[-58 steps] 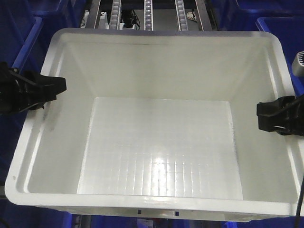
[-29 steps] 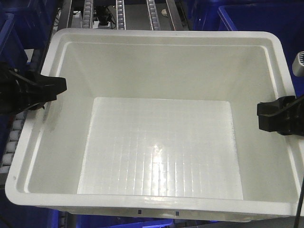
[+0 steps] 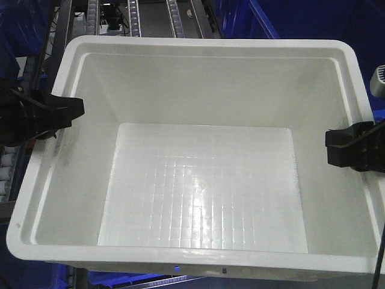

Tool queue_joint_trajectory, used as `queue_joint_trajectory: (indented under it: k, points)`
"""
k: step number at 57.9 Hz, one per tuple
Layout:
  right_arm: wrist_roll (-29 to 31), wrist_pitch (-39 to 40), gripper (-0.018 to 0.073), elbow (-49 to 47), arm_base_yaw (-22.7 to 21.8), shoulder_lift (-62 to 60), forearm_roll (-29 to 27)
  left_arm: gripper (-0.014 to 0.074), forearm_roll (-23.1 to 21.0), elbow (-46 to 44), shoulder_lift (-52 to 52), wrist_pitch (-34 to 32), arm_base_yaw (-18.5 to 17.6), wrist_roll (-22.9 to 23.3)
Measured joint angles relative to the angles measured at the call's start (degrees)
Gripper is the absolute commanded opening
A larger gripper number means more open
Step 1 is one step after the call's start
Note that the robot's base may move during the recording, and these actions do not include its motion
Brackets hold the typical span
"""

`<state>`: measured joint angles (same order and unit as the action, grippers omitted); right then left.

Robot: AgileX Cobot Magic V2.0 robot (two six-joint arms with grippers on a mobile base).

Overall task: Move bin from left to right shelf
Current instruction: 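Hold the tote with both grippers while the base turns away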

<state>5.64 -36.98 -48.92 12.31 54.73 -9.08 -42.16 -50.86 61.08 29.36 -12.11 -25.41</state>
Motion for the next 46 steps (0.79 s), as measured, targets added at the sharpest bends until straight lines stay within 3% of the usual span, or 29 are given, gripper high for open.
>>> queue_joint_trajectory:
  k: [46]
  points:
    - [0.00,0.00,-0.0004,0.00,0.00,0.00,0.00,-0.0004,0.00,0.00,0.00,0.00,0.00,0.00]
